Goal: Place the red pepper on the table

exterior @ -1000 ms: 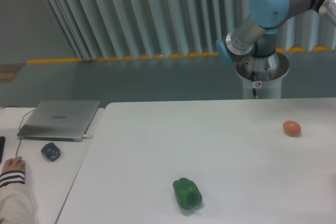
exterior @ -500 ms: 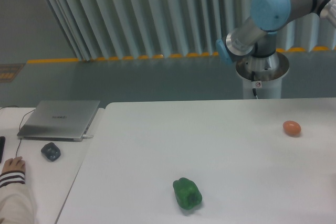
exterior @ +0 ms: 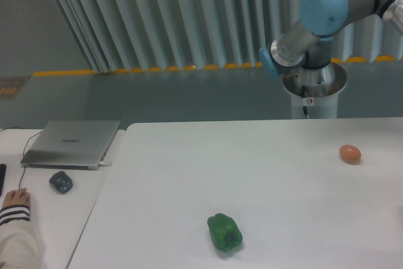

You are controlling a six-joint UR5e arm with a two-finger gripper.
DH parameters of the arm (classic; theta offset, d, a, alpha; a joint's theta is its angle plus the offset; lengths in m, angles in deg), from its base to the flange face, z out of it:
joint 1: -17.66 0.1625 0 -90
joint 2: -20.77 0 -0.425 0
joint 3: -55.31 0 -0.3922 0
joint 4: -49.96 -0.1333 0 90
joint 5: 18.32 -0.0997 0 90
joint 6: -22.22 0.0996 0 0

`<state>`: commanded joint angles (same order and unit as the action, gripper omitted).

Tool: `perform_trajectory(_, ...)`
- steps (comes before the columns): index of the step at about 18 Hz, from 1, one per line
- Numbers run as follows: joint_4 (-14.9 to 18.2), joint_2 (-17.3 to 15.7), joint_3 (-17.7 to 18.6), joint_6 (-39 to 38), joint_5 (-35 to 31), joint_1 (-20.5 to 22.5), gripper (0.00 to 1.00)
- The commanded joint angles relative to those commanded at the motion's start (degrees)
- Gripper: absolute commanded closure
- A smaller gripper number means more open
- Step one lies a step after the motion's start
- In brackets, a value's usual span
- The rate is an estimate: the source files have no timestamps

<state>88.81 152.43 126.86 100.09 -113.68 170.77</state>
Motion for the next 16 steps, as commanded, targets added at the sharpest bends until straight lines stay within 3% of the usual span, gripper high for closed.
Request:
perform_trajectory(10, 0.0, 0.6, -1.9, -4.8, 2.4, 0.4, 0.0)
perform_trajectory(14, 0.2, 0.0, -2.7, -11.8, 9.5, 2.3, 0.0)
perform_trajectory(16, 0.2, -0.4, -2.7, -11.4, 11.1, 3.8, 0.0)
